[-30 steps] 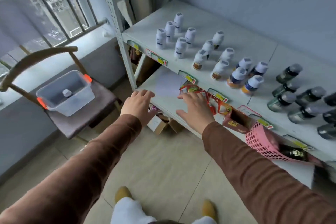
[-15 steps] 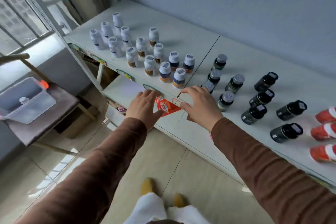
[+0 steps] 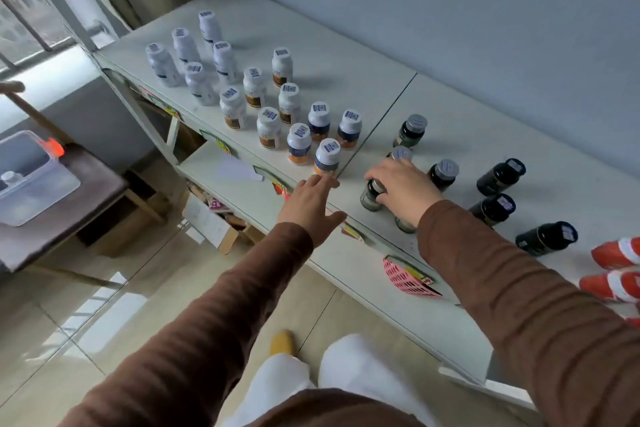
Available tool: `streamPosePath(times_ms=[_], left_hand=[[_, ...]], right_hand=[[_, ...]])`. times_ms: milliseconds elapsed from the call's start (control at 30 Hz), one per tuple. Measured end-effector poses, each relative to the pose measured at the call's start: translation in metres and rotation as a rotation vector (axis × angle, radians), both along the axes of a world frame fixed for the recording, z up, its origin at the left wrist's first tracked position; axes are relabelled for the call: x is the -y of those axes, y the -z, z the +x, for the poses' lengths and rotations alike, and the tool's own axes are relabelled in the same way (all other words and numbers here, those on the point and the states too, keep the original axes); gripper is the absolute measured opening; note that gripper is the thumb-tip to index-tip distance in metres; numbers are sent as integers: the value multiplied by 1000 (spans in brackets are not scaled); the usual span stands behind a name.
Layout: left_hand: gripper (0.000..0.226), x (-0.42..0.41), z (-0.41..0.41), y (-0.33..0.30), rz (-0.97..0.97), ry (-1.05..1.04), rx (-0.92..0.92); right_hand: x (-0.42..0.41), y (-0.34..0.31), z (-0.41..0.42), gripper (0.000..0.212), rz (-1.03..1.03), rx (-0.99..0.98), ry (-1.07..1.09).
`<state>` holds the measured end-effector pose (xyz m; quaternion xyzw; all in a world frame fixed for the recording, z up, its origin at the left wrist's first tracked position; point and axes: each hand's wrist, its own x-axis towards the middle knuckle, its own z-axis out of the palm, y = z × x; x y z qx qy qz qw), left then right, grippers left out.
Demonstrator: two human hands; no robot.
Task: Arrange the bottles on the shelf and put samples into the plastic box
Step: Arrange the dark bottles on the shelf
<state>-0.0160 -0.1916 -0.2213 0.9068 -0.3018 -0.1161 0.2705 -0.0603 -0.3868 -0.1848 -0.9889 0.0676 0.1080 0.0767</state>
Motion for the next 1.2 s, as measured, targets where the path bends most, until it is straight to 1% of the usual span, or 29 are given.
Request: streamPosePath(times_ms=[67,133,200,267,300,333,367,433,500,567,700,767,833,867,967,1000,1067,1133,1200], left_hand=[[56,10,-3,6,-43,-18,-64],[59,21,-3,7,-175,-57,-192],[59,33,-5,1,-405,-94,-439],[48,45,-7,-9,-643,-75,-662],[42,51,-9,-14,-746,-68,-750],[37,55,-10,-18,-833,-66,-835],[36,59,-12,-23,-913,-69,-938],[40,67,-14,-33,-1042,-83,-1203],[48,73,-17,-43,-1102,-112,-1419],[51,78,-19,-48,-1110,-109,-1489],[50,83,-17,-44,-1096,-86,-1495],[47,78,-14,-37,-1101,-101,-1436],[42,73,-12,-33,-1070,-80,-1297],[40,71,-12,-32,-1025,-62,-1200],[48,71,-11,-26,-780,-57,-828],[52,72,-12,-22,-720,-87,-745],[54,73,-14,-16,-656,-144,-654],[53,73,-14,-9,-590,-146,-590],[58,70,-12,-4,-447,-112,-461]], right_hand=[[8,0,-2,40,50,13,-3],[20,-9,-2,35,201,68,49],[33,-25,-2,29,460,92,120],[44,-42,-1,21,698,107,167],[48,-49,0,20,749,139,183],[52,-56,2,24,752,180,192],[55,-61,3,33,731,216,195],[55,-71,5,52,705,273,192],[53,-79,7,65,767,297,184],[50,-84,8,66,804,308,154],[51,-82,5,56,693,331,97],[56,-78,5,45,624,314,63],[62,-74,5,33,551,285,5],[65,-71,5,31,538,270,-18],[65,-65,2,38,537,203,-60],[64,-62,0,41,517,190,-80],[63,-57,-2,45,484,182,-111],[62,-51,-2,44,477,179,-115],[59,-44,-1,41,436,169,-124]])
